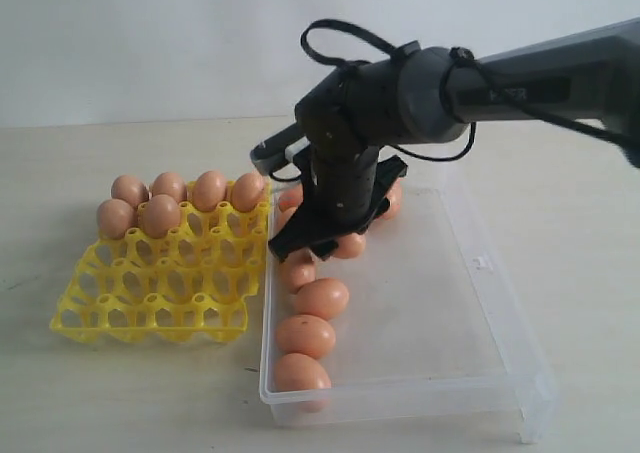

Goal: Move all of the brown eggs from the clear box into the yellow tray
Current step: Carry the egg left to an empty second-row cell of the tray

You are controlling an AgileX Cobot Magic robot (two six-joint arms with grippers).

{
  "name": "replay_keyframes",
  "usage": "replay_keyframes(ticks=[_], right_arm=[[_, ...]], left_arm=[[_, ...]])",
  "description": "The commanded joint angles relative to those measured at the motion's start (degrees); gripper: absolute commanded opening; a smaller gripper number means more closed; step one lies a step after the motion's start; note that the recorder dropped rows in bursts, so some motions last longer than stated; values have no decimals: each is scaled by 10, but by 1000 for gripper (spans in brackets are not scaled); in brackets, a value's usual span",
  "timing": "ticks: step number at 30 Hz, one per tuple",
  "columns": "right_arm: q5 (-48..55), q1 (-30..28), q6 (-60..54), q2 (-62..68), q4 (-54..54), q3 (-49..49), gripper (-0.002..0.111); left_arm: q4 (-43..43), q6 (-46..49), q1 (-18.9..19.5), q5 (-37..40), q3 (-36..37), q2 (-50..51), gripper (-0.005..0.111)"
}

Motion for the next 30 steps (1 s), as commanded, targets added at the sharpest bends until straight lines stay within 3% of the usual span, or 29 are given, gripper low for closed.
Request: replay_keyframes(ticks=[1, 5, 10, 24, 30], right_arm=[[-153, 0, -22, -99, 30, 11, 0], [-535, 24, -63, -89, 132, 75, 0], [-707, 30, 80, 6, 3, 85, 0], [-730, 29, 90, 91, -1, 85, 1], [-749, 29, 89, 97, 1, 85, 18]], left_arm=[[0, -3, -2, -4, -2, -3, 0], [0, -3, -2, -4, -2, -3, 0], [0, -3, -2, -4, -2, -3, 0], [0, -3, -2, -4, -2, -3, 0], [0, -3, -2, -4, -2, -3, 0]])
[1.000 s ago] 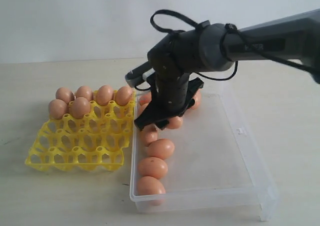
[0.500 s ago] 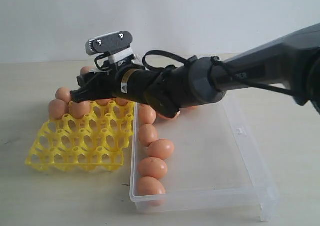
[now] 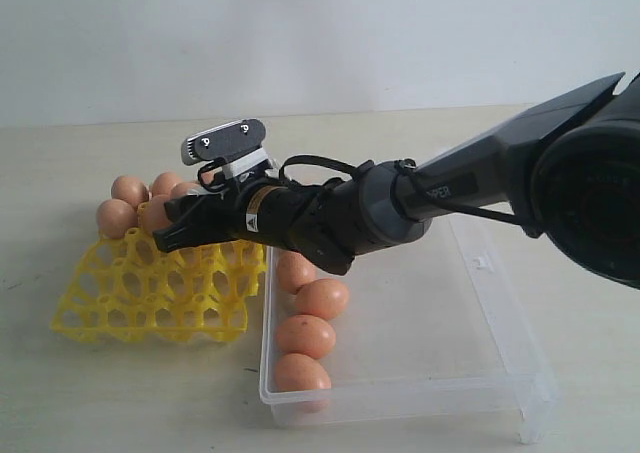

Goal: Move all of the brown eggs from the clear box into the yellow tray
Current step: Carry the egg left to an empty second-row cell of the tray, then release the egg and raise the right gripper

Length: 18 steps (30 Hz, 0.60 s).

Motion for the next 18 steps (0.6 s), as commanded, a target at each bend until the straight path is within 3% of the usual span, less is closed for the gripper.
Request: replay_keyframes(ticks=[1, 11, 18], right_arm=[[-28, -1, -7, -1, 2, 1, 21], [-23, -5, -14, -1, 11, 1, 64], [13, -5, -14, -38, 10, 1, 64]], left_arm=[[0, -3, -2, -4, -2, -3, 0], [0, -3, -2, -4, -2, -3, 0], [0, -3, -2, -4, -2, -3, 0]])
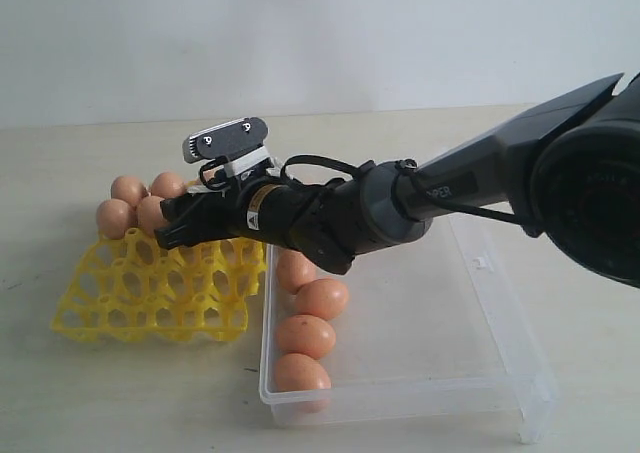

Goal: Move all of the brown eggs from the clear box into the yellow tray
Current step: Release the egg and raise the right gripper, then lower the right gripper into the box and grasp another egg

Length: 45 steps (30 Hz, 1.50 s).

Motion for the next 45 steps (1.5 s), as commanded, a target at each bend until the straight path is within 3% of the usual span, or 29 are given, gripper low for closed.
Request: replay_keyframes(ticks=[1, 5, 10, 12, 21, 23, 26, 33, 35, 45], right_arm=[[34, -4, -4, -47, -2, 1, 64], [160, -4, -4, -130, -11, 1, 61], [517, -4, 15, -226, 18, 1, 60], [608, -12, 68, -240, 40, 3, 60], [648, -25, 85, -238, 140, 58, 61], [642, -25, 29, -235, 147, 71, 61], [671, -25, -251, -235, 137, 82, 61], [698, -25, -730, -238, 157, 82, 61], [686, -25, -817, -238, 175, 82, 61], [637, -25, -885, -198, 212, 82, 61]], left_arm=[[0, -3, -2, -4, -2, -3, 0], [0, -3, -2, -4, -2, -3, 0], [0, -3, -2, -4, -2, -3, 0], [0, -3, -2, -4, -2, -3, 0], [0, -3, -2, -4, -2, -3, 0], [0, -3, -2, -4, -2, -3, 0], [0, -3, -2, -4, -2, -3, 0], [0, -3, -2, -4, -2, -3, 0], [0, -3, -2, -4, -2, -3, 0], [0, -3, -2, -4, -2, -3, 0]])
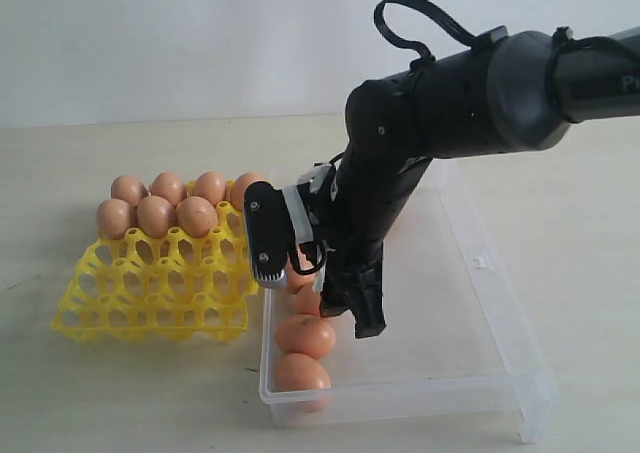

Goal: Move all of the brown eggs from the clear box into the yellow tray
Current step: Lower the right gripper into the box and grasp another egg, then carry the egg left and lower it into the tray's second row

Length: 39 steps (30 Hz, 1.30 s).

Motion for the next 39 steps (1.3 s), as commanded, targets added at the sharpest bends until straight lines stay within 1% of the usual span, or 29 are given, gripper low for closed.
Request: replay_keyframes(ticks=[1, 6, 12, 14, 15, 17, 18, 19, 20, 21, 25, 27, 30, 33, 34, 36, 37, 39], right_arm=[[-23, -2, -9, 22, 10, 3, 61], [-64, -2, -9, 44, 27, 3, 61], [-66, -2, -3, 70, 28, 3, 59], [-66, -2, -3, 71, 38, 3, 52], [-66, -2, -2, 71, 41, 3, 46], [-63, -2, -2, 71, 42, 3, 32], [-59, -2, -2, 70, 42, 3, 22], [-52, -2, -2, 70, 42, 3, 11], [-47, -2, -2, 68, 42, 3, 3], [-45, -2, 1, 67, 38, 3, 0], [-49, -2, 53, 25, 15, 3, 0], [-73, -2, 103, -10, -6, 3, 0], [-192, -2, 227, -58, -8, 3, 0], [-335, -2, 411, -63, -15, 3, 0], [-381, 0, 493, -55, -33, 3, 0], [-455, 1, 655, -35, -115, 3, 0], [-500, 1, 765, -16, -174, 3, 0], [-555, 1, 889, 15, -280, 3, 0]], left_arm=[[0, -3, -2, -4, -2, -3, 0], [0, -3, -2, -4, -2, -3, 0], [0, -3, -2, -4, -2, -3, 0], [0, -3, -2, -4, -2, -3, 0], [0, -3, -2, -4, -2, -3, 0], [0, -3, -2, -4, -2, -3, 0], [0, -3, -2, -4, -2, -3, 0], [0, -3, -2, -4, -2, -3, 0], [0, -3, -2, -4, -2, -3, 0], [0, -3, -2, -4, -2, -3, 0], [0, -3, -2, -4, -2, -3, 0], [0, -3, -2, -4, -2, -3, 0], [0, -3, -2, -4, -2, -3, 0], [0, -3, -2, -4, -2, -3, 0], [0, -3, -2, -4, -2, -3, 0], [0, -3, -2, -4, -2, -3, 0], [0, -3, -2, -4, -2, -3, 0], [0, -3, -2, -4, -2, -3, 0]])
